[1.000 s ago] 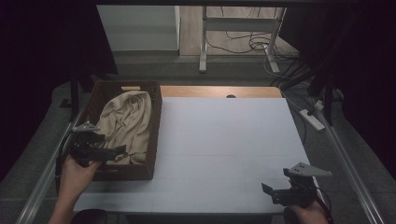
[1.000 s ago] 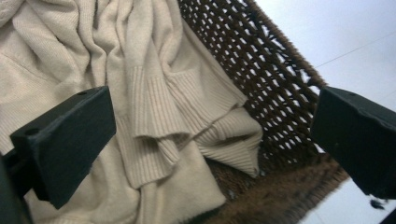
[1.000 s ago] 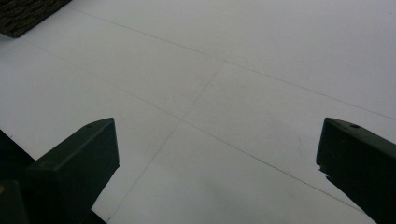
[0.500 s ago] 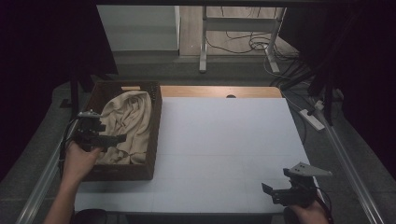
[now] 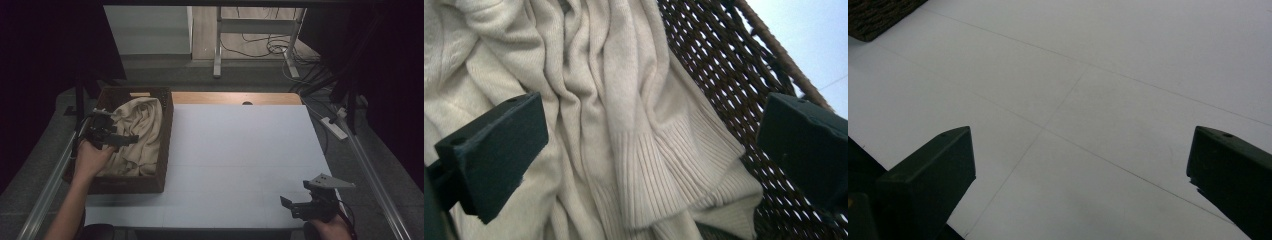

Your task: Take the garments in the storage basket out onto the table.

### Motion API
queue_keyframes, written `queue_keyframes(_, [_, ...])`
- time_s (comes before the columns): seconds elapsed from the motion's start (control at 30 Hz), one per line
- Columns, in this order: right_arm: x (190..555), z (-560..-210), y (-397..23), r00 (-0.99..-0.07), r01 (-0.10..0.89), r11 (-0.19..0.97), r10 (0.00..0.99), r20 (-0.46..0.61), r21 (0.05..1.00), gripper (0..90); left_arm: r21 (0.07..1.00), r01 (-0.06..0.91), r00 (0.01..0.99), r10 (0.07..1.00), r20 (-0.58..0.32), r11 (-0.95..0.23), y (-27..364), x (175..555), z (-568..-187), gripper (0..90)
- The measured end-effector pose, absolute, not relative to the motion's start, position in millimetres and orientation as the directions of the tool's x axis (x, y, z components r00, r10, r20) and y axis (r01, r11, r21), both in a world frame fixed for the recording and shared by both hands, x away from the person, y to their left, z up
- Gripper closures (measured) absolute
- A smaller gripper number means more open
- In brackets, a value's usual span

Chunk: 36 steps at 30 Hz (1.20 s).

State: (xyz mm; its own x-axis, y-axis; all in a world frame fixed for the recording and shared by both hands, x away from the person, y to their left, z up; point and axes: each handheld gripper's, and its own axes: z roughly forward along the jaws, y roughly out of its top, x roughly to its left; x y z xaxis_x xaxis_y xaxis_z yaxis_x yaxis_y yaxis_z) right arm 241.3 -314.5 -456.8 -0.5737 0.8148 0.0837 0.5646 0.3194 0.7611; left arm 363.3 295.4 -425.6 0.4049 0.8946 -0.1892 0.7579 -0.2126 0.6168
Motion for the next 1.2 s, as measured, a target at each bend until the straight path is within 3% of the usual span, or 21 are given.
queue_keyframes(0.93, [242.3,-457.1,-314.7,-0.578,0.571,0.32,0.81,0.095,0.756,0.0,0.545,0.815,0.337,0.925,-0.175,-0.194,304.1,426.9,-457.7,0.0])
queue_keyframes(1.2, [242.1,-457.1,-315.4,-0.581,0.571,0.316,0.808,0.1,0.758,0.0,0.456,0.864,0.309,0.94,-0.144,-0.214,299.5,441.4,-476.1,0.0])
